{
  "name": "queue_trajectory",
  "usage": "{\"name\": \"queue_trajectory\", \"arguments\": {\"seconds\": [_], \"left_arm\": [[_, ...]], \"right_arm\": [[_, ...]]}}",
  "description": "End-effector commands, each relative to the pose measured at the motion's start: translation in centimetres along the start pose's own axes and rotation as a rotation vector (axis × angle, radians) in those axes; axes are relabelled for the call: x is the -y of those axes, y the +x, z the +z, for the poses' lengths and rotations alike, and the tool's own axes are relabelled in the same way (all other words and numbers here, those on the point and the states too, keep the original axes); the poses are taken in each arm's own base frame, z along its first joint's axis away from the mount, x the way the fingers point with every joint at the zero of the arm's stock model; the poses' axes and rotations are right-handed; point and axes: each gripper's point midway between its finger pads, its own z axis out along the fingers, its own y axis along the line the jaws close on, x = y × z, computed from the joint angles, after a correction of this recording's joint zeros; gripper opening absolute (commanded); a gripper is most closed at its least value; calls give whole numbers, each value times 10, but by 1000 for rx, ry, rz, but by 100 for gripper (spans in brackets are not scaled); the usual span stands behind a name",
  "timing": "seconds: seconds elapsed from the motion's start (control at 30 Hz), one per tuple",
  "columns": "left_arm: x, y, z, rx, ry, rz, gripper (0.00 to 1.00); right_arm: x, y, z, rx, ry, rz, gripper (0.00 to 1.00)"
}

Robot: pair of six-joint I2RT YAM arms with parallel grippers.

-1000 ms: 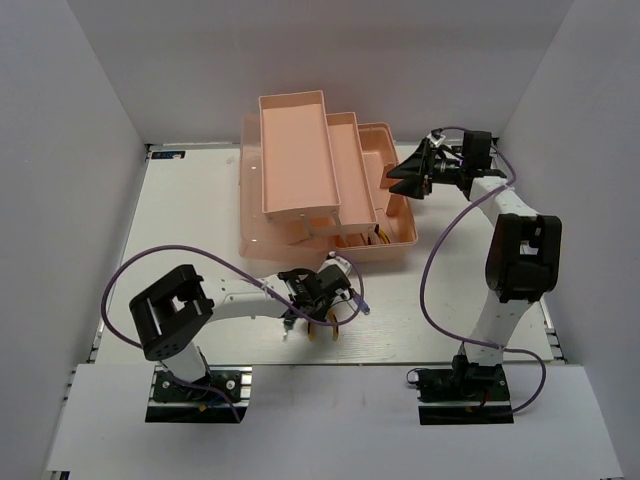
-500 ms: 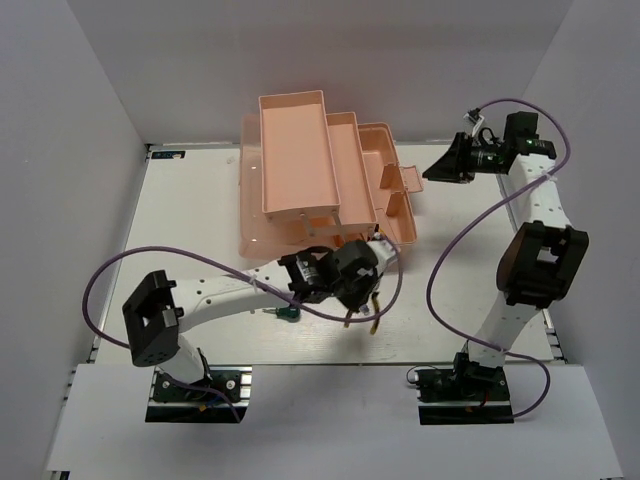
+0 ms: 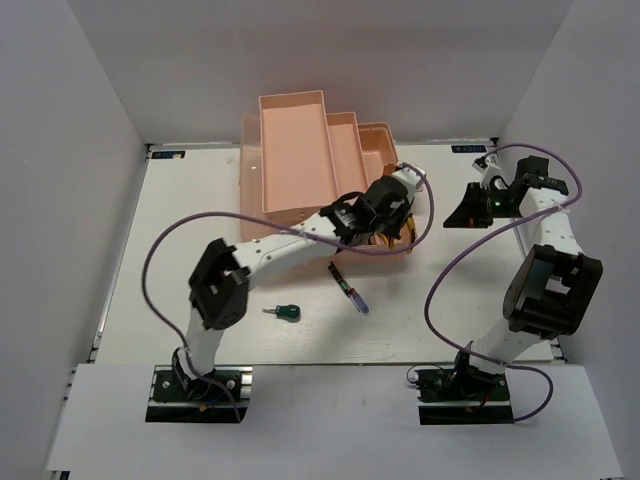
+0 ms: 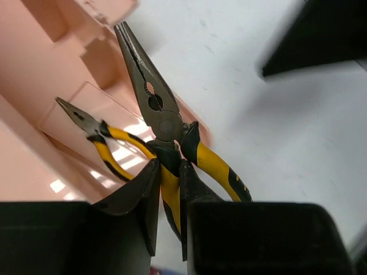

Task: Sort the tools into containers

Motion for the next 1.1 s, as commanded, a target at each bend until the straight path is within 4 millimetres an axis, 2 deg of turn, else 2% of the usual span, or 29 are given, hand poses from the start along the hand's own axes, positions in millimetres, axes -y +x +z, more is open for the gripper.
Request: {"name": "queue_trajectory", "arguments": {"seconds": [0.0,0.03,0.1,0.13,0.17,0.23,0.3,0.33,0.37,0.4,0.43,0.47,0.5,0.53,0.57,0.67,0.73,0.77,0.8,0.83,0.87,0.9,0.93,0.97,1.0,1.03,1.07], "left_arm": [[-30,-69,18,161,-72,-65,0],[-41,-74,33,159,-100,-72,0],[-54,-79,46,160,-121,-82,0],[-57,-92,48,189,-117,-91,0],[-71,-85,62,177,-139,-106,0],[-75,-93,66,191,-134,-112,0],[-92,-89,72,172,-162,-120,0],[-91,-86,75,161,-155,-118,6],[-96,-87,75,160,-151,-122,13],[-95,-82,77,147,-143,-120,23],[-91,-82,74,144,-119,-119,47],[-88,-83,72,147,-100,-106,55],[-85,-85,73,157,-82,-106,60],[-80,-89,69,161,-57,-105,63],[-77,-91,69,168,-41,-105,65],[-69,-110,59,205,-3,-104,67],[-60,-130,40,252,16,-93,67],[-53,-140,29,274,21,-91,60],[-56,-137,24,267,4,-82,55],[-47,-155,-6,308,23,-80,48],[-51,-163,-23,335,4,-86,23],[-58,-138,-25,286,-23,-84,12],[-56,-140,-43,306,-24,-95,4],[-57,-161,-96,377,-20,-113,0],[-64,-128,-99,324,-62,-110,0],[-69,-122,-117,331,-77,-131,0],[-72,-106,-134,299,-93,-137,0]], "right_arm": [[-5,-2,-11,44,15,-80,0],[-3,-1,-13,49,22,-75,0],[-1,2,-19,63,27,-67,0],[-1,4,-18,65,20,-61,0],[-2,4,-19,71,15,-65,0],[-6,7,-20,73,-6,-62,0],[-8,10,-20,72,-15,-80,18],[-13,10,-20,73,-38,-83,41],[-13,11,-19,69,-48,-102,53],[-17,10,-20,70,-62,-116,63],[-24,14,-20,57,-99,-102,70],[-31,13,-20,75,-147,-179,79],[-40,12,-19,87,-192,-200,81],[-47,17,-20,77,-221,-219,81],[-58,14,-20,101,-276,-288,82],[-75,23,-19,72,-351,-361,72],[-85,25,-12,58,-401,-427,48],[-94,29,-13,35,-434,-444,38],[-100,32,-8,15,-456,-468,19],[-102,35,-6,-5,-460,-488,12],[-109,38,0,-20,-474,-524,8],[-114,46,7,-55,-490,-544,8],[-112,49,14,-74,-476,-558,8],[-122,60,19,-112,-486,-554,8],[-121,74,34,-169,-473,-600,14],[-121,71,42,-156,-454,-635,22],[-133,83,52,-201,-467,-627,27]]}}
